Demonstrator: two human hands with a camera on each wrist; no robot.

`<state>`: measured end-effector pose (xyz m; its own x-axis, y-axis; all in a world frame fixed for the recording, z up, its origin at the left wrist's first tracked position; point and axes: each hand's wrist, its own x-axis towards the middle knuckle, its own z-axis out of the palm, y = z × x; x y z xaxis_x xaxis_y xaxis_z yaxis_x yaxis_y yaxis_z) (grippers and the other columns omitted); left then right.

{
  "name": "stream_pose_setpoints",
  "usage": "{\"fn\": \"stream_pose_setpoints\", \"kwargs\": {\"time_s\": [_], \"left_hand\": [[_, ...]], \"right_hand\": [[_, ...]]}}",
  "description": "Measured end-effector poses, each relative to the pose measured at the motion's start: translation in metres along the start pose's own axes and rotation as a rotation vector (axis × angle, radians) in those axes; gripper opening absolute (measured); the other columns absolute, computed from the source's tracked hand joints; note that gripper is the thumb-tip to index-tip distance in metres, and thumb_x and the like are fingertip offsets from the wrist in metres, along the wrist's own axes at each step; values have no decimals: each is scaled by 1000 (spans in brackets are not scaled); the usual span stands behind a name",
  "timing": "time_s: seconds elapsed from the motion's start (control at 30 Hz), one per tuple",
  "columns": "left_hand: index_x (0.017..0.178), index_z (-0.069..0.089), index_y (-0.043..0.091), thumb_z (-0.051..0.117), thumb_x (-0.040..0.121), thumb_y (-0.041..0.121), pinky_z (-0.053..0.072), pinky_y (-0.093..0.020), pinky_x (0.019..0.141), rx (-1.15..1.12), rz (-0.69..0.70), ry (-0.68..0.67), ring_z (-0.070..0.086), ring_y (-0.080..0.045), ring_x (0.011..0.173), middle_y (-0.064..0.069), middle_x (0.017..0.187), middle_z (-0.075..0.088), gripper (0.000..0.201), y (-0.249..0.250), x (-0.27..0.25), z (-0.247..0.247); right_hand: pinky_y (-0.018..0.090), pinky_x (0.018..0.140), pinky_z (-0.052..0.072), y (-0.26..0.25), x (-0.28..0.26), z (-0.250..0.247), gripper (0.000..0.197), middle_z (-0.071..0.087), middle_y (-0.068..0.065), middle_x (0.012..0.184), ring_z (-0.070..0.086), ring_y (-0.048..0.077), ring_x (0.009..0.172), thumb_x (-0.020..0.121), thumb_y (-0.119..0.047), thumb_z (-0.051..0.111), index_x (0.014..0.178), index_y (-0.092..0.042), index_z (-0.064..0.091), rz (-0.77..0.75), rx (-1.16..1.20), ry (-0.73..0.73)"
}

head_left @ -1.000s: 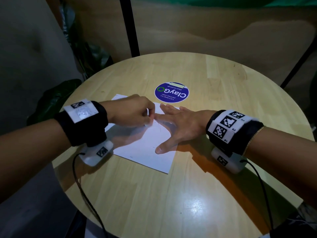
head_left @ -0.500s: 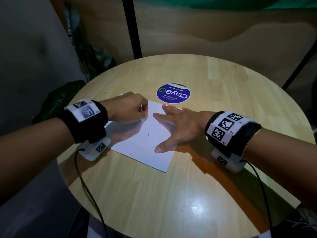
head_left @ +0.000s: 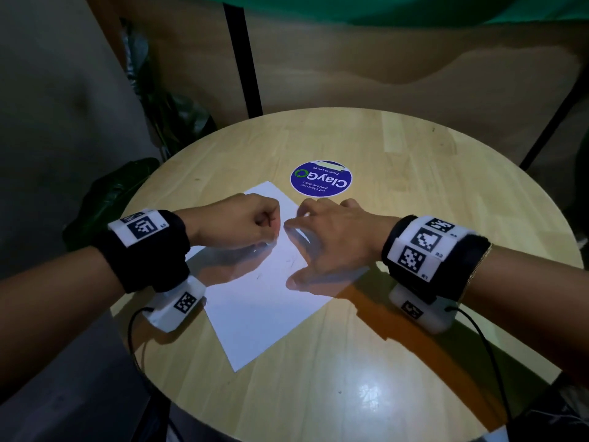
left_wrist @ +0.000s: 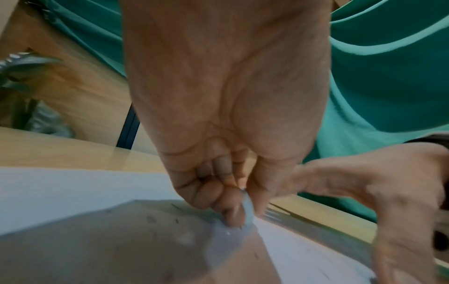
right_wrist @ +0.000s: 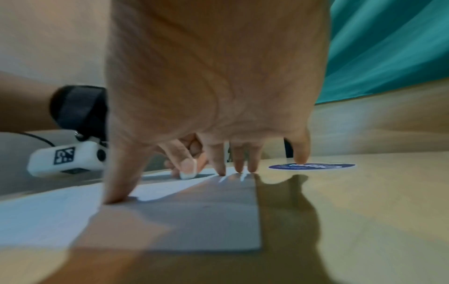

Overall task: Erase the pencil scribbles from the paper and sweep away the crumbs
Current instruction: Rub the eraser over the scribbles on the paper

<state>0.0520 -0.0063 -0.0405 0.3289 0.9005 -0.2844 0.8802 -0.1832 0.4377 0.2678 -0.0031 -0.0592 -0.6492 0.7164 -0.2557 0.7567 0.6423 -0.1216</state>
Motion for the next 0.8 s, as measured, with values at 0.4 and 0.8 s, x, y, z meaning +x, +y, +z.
{"fn": "stream_pose_setpoints", "kwargs": {"time_s": [0.4, 0.8], "left_hand": [[98, 73, 26, 69, 100, 21, 46, -20, 73, 196, 196, -107, 64, 2, 77, 9, 83, 73, 7, 4, 2, -4], [94, 70, 26, 69, 99, 22, 45, -24, 76, 213, 196, 1, 65, -1, 84, 10, 89, 75, 6, 3, 6, -3]], "right_hand": [[55, 128, -19, 13, 11, 7, 128, -18, -20, 176, -25, -2, 157, 75, -92, 64, 168, -45, -8, -63, 181, -199], [55, 126, -21, 12, 11, 7, 129, -16, -20, 176, -25, -1, 158, 73, -94, 65, 167, -47, -9, -67, 202, -194]]}}
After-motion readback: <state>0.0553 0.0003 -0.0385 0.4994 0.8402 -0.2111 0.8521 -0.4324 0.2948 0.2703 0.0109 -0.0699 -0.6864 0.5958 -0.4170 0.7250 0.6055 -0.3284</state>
